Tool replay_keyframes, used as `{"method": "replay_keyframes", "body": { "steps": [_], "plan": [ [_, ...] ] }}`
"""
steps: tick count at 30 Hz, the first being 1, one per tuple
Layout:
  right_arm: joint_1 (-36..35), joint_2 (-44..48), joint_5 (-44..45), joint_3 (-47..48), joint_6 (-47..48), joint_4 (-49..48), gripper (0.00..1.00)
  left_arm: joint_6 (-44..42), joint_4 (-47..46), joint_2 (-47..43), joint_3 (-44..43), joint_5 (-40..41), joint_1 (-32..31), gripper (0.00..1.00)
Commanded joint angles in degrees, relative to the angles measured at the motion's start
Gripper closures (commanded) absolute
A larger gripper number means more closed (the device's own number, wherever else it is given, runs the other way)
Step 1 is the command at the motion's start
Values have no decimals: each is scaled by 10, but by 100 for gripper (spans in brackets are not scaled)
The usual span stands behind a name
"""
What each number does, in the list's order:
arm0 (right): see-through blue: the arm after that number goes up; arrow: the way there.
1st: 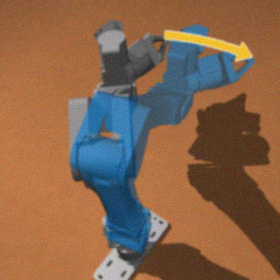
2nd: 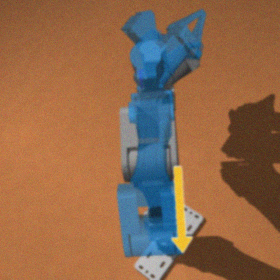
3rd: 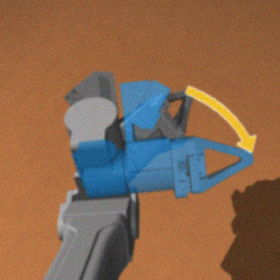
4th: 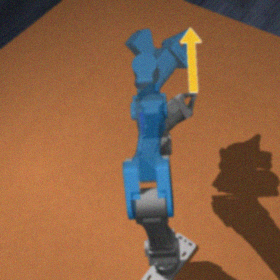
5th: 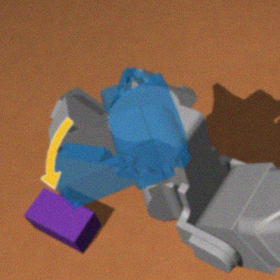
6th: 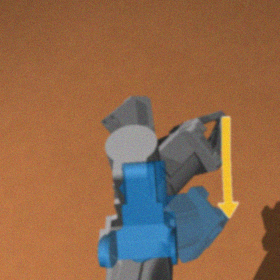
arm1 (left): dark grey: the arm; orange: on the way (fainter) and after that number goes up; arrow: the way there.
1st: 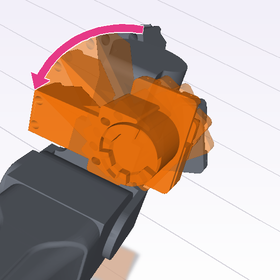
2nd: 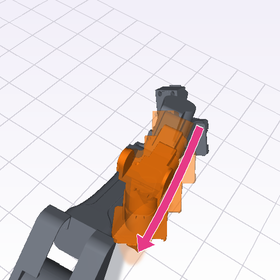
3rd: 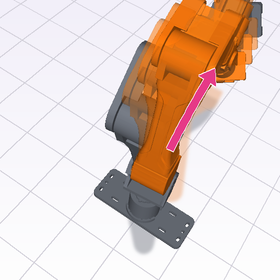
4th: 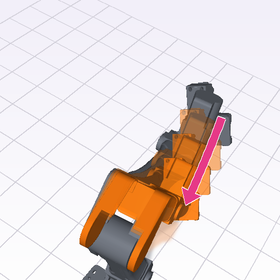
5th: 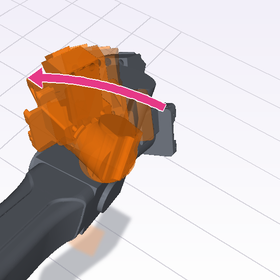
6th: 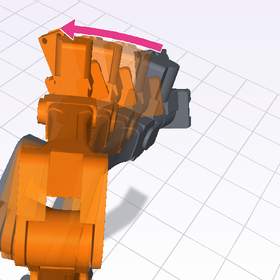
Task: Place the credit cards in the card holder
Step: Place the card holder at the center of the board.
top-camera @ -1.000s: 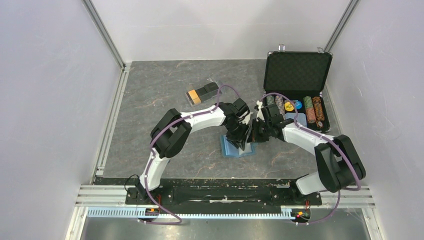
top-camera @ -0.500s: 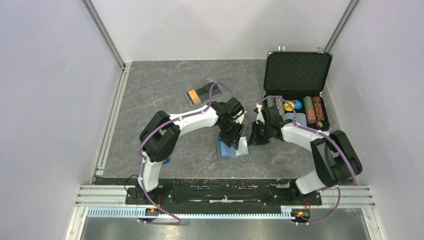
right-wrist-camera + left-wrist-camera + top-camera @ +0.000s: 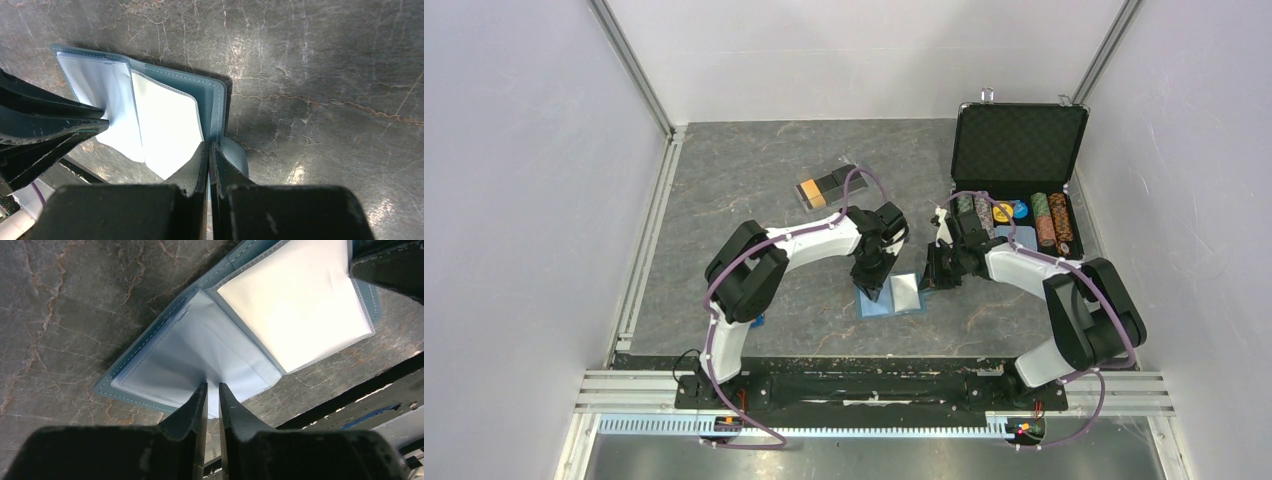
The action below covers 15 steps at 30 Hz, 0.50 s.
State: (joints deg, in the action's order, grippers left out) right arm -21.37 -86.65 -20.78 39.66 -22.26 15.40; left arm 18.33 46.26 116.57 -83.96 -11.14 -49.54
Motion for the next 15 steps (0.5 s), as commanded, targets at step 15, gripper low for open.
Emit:
{"method": "replay_keyframes", "body": {
  "steps": [15],
  "plan": [
    [-4, 17, -12, 127, 3, 89, 82, 21, -33, -70, -76, -92, 46, 46]
  ]
}}
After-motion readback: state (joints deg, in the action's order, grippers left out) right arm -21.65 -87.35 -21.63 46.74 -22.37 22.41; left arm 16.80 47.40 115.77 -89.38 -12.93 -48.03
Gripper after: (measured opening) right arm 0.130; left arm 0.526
